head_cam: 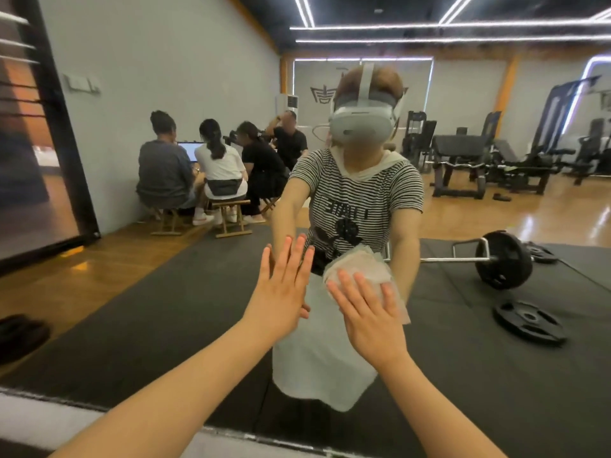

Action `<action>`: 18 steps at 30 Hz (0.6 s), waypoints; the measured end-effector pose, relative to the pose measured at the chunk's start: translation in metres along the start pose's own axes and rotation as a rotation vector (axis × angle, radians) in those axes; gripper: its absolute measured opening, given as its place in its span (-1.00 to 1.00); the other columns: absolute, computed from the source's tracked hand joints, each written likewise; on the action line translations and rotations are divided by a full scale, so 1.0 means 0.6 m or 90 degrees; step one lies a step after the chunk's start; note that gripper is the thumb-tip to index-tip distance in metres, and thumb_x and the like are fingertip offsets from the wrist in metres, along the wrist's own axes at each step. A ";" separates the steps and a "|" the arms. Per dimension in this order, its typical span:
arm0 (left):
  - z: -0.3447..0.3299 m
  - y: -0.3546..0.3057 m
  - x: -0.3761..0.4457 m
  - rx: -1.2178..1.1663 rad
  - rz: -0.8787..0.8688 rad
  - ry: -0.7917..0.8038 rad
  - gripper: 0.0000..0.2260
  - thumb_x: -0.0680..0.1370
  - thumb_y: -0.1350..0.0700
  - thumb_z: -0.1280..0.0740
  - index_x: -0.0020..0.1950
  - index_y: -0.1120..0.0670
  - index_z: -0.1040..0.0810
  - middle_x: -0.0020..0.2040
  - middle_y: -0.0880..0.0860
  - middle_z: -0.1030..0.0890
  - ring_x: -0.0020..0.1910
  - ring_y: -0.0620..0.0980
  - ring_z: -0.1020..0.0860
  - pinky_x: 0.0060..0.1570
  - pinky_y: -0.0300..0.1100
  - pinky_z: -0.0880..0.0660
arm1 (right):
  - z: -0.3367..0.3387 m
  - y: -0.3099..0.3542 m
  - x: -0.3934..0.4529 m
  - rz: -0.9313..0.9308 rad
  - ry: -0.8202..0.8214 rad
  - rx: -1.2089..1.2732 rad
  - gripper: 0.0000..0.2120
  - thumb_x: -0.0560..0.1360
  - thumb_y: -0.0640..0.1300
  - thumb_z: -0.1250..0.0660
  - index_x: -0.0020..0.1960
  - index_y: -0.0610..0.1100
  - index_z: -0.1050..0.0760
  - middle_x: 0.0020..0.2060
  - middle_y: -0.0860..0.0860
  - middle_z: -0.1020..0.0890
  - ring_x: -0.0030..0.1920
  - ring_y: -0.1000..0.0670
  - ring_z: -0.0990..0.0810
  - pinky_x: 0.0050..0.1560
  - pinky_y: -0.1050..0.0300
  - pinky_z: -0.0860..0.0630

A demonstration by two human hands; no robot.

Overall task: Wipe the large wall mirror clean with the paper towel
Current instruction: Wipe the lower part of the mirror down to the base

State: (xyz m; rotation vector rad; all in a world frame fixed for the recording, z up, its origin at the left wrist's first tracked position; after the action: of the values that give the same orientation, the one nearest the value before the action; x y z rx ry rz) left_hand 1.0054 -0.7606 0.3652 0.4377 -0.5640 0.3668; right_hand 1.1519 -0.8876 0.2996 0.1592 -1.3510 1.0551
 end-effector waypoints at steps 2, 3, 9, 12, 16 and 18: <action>0.008 -0.004 0.002 -0.001 0.009 0.072 0.25 0.42 -0.24 -0.42 0.31 0.24 0.68 0.32 0.26 0.66 0.30 0.22 0.66 0.30 0.22 0.49 | 0.001 0.002 -0.001 -0.018 -0.001 0.010 -0.37 0.56 -0.13 -0.08 0.59 -0.02 0.04 0.58 0.01 0.03 0.57 -0.05 0.09 0.52 -0.15 0.21; 0.009 -0.006 0.003 -0.023 0.022 0.108 0.19 0.50 -0.22 -0.34 0.22 0.23 0.75 0.23 0.24 0.73 0.20 0.21 0.73 0.24 0.21 0.57 | 0.003 0.005 -0.002 -0.027 0.000 0.020 -0.37 0.57 -0.12 -0.09 0.59 -0.01 0.04 0.58 0.01 0.04 0.57 -0.04 0.09 0.52 -0.15 0.21; 0.008 -0.002 0.004 -0.071 0.031 0.096 0.24 0.45 -0.22 -0.41 0.29 0.22 0.71 0.30 0.24 0.69 0.30 0.23 0.65 0.28 0.22 0.56 | 0.027 -0.006 0.003 -0.002 0.044 0.053 -0.34 0.54 -0.12 -0.10 0.59 -0.03 0.05 0.58 0.01 0.06 0.57 -0.04 0.07 0.50 -0.15 0.12; 0.008 0.001 -0.001 -0.046 0.007 0.039 0.39 0.19 -0.26 -0.57 0.49 0.25 0.44 0.49 0.27 0.43 0.49 0.26 0.37 0.41 0.22 0.37 | 0.036 -0.039 -0.009 -0.006 0.052 0.043 -0.34 0.54 -0.12 -0.11 0.59 0.00 0.04 0.58 0.05 0.06 0.57 0.00 0.07 0.50 -0.12 0.11; 0.004 0.007 0.000 -0.026 -0.003 0.051 0.39 0.16 -0.26 -0.58 0.51 0.26 0.38 0.51 0.28 0.38 0.51 0.28 0.33 0.42 0.23 0.33 | 0.054 -0.113 -0.066 -0.173 0.069 0.034 -0.31 0.53 -0.07 -0.07 0.59 0.04 0.13 0.58 0.09 0.15 0.57 0.00 0.12 0.48 -0.18 0.10; 0.011 0.004 0.001 -0.033 0.019 0.105 0.36 0.25 -0.26 -0.55 0.46 0.26 0.48 0.47 0.28 0.47 0.46 0.28 0.44 0.37 0.24 0.43 | 0.073 -0.146 -0.087 -0.293 0.088 0.051 -0.38 0.53 -0.09 -0.05 0.58 -0.03 -0.02 0.58 0.00 0.02 0.54 -0.09 -0.03 0.42 -0.26 -0.04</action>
State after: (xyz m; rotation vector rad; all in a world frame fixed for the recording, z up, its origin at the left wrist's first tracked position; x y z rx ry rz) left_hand 1.0020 -0.7618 0.3713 0.3459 -0.4189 0.4125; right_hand 1.1887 -0.9920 0.3085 0.4273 -1.0789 0.7159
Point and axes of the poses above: each hand's wrist, its own x-axis towards the middle knuckle, its own z-axis out of the back of the hand, y = z × x, the point moved 1 cm from there along x, towards the middle knuckle
